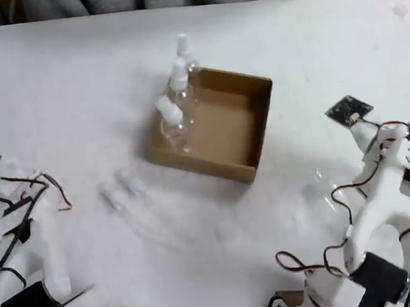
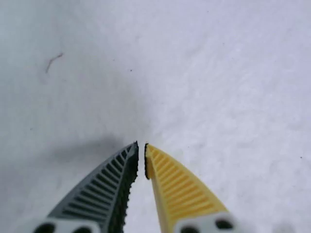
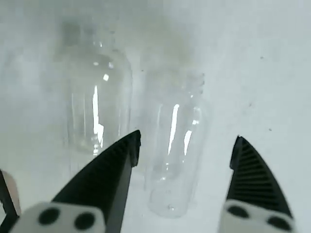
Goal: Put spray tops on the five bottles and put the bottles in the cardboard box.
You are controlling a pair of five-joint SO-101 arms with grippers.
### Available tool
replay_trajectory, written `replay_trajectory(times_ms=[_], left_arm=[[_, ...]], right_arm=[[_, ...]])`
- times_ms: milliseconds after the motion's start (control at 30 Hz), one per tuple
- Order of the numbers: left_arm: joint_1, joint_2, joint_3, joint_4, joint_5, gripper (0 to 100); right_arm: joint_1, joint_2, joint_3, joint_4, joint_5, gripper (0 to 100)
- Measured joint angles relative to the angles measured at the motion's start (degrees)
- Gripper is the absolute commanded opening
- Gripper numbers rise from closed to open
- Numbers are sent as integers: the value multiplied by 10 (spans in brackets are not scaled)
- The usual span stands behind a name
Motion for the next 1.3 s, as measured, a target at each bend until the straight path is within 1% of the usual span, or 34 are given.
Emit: replay_trajectory(times_ms=[67, 167, 233, 267, 533, 767, 867, 1133, 1300], left_arm=[[0, 0, 0, 0, 0, 22], [0, 0, 0, 0, 0, 22], [0, 0, 0, 0, 0, 22], [0, 0, 0, 0, 0, 22], [0, 0, 0, 0, -1, 22], [0, 0, 0, 0, -1, 22], [0, 0, 0, 0, -1, 22], [0, 0, 0, 0, -1, 22], [0, 0, 0, 0, -1, 22]], right_arm=[[19, -7, 0, 11, 29, 248], [42, -10, 26, 13, 92, 250], [49, -11, 47, 13, 133, 251], [49, -11, 55, 9, 142, 251], [50, -11, 84, -81, 118, 252], [50, -11, 84, -98, 117, 252], [50, -11, 96, -112, 100, 252], [50, 66, 98, -182, 77, 252], [50, 84, 98, -191, 77, 247]])
